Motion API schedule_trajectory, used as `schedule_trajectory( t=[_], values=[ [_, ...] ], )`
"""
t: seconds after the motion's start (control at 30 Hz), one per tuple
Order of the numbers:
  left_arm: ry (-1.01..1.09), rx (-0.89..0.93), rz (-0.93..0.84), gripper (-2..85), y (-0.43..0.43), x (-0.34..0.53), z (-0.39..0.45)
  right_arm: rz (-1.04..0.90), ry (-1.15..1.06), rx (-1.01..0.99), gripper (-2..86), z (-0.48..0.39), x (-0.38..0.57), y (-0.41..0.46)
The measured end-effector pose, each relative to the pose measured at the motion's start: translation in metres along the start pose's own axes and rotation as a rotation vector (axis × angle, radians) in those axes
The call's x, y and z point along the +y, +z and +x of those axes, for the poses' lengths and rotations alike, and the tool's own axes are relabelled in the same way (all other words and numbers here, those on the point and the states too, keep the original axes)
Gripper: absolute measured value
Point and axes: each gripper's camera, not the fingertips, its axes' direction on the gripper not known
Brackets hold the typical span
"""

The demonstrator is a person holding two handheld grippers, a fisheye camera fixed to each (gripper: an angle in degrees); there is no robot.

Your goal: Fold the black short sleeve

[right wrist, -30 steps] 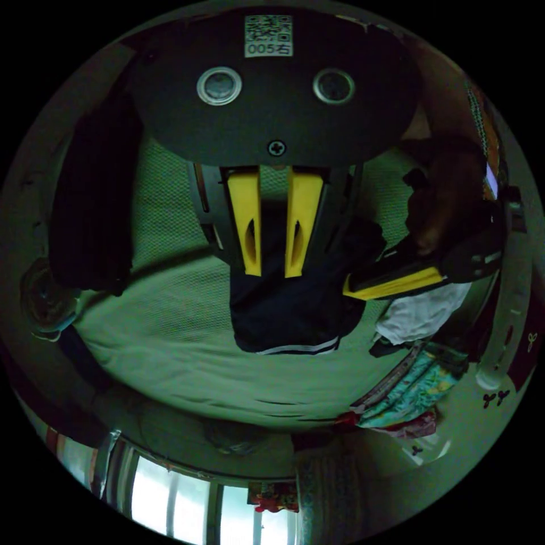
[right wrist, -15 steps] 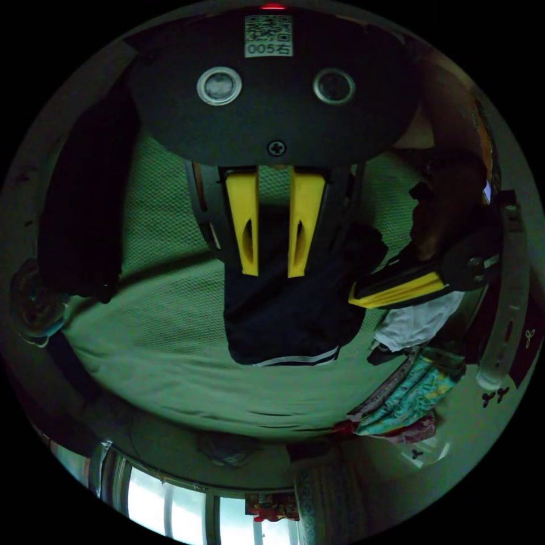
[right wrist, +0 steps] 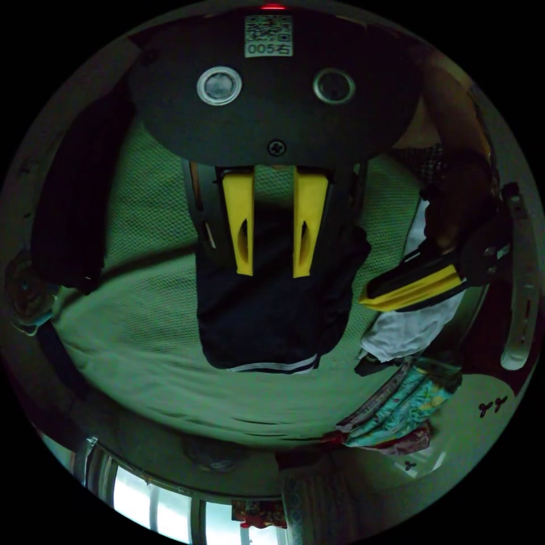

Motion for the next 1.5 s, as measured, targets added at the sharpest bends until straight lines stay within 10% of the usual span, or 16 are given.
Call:
schedule_trajectory(
  t=[1.5],
  values=[
    [-0.023,0.080,-0.026,7.4,0.009,0.008,-0.043,0.025,0.022,-0.044,9.6,0.005,0.010,-0.002]
  ],
)
